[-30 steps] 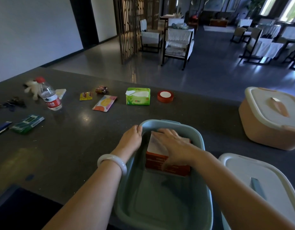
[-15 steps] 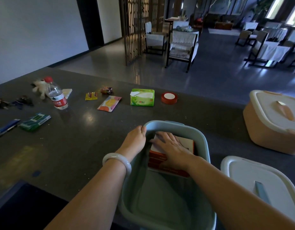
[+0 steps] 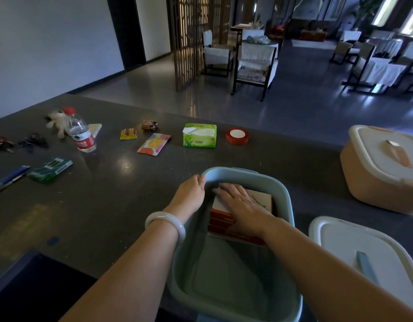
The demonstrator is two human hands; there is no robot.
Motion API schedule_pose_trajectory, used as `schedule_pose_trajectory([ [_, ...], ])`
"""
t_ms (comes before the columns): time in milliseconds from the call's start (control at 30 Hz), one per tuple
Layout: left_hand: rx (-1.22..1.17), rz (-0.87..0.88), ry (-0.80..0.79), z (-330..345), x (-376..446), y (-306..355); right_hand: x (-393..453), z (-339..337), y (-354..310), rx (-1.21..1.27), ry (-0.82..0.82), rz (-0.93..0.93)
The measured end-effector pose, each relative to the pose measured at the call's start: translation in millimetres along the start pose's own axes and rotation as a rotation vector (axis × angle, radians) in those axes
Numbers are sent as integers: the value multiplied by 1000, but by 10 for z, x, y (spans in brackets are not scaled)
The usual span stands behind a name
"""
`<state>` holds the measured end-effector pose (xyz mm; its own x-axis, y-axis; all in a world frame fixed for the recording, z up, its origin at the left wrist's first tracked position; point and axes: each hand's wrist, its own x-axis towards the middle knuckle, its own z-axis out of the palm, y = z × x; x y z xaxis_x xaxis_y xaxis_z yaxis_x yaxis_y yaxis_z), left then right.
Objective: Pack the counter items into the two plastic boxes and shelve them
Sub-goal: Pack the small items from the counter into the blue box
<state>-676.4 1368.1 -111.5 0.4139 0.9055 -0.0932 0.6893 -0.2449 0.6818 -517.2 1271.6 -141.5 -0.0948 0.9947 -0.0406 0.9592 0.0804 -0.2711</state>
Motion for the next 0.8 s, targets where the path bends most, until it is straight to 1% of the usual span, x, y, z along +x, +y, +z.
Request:
schedule_pose_trajectory([
  [167,-1,3,-10,-8,9,-13,-10,7,19,17,8,15],
  [667,-32,-47,-37,-22,-1,21,-31,-58,16,72,-36,41],
  [733,-49,-50,-43,-22,-1,22,-31,-81,-2,116,-22,51],
  [800,-43,-44,-41,-16,4,18,-22,-129,-48,149,26,57],
])
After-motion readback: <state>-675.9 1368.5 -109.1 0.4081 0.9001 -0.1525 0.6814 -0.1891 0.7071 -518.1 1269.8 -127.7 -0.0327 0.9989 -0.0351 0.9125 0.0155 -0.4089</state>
